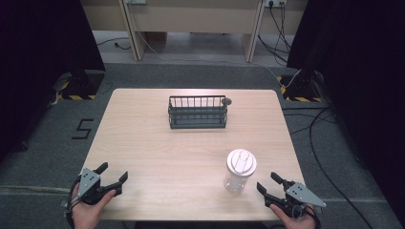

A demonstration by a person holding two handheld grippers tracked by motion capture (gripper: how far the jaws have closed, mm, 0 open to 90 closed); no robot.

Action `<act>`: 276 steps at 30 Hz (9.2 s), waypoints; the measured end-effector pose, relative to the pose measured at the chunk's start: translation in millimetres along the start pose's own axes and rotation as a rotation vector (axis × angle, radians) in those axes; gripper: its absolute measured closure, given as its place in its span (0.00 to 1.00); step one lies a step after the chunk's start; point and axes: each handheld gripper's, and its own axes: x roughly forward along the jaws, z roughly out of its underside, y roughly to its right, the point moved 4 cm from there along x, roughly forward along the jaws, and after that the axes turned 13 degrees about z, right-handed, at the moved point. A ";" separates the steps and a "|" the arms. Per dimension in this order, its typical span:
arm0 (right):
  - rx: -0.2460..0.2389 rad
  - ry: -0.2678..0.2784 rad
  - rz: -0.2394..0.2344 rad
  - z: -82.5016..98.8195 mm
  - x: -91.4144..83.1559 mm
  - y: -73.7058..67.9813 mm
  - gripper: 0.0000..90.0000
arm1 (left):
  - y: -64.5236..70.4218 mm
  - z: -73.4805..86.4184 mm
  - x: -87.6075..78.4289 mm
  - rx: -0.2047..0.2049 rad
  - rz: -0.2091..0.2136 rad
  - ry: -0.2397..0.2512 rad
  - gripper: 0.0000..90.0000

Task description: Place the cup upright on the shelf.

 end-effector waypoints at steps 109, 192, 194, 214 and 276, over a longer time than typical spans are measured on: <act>-0.110 -0.022 -0.158 -28.6 68.7 -58.3 0.21 | 8.1 1.0 8.3 -0.002 0.041 -0.004 0.17; -0.102 0.071 -0.091 -98.4 132.0 -58.2 0.21 | 6.5 1.2 7.1 -0.019 0.037 0.005 0.17; -0.097 0.072 -0.090 -99.7 133.6 -58.7 0.21 | 6.4 1.2 7.0 -0.019 0.037 0.005 0.17; -0.089 0.087 -0.078 -114.3 149.8 -60.4 0.21 | 6.4 1.2 7.2 -0.019 0.038 0.004 0.17; -0.090 0.068 -0.049 -157.8 202.6 -59.6 0.21 | 6.0 1.2 7.0 -0.028 0.041 0.008 0.17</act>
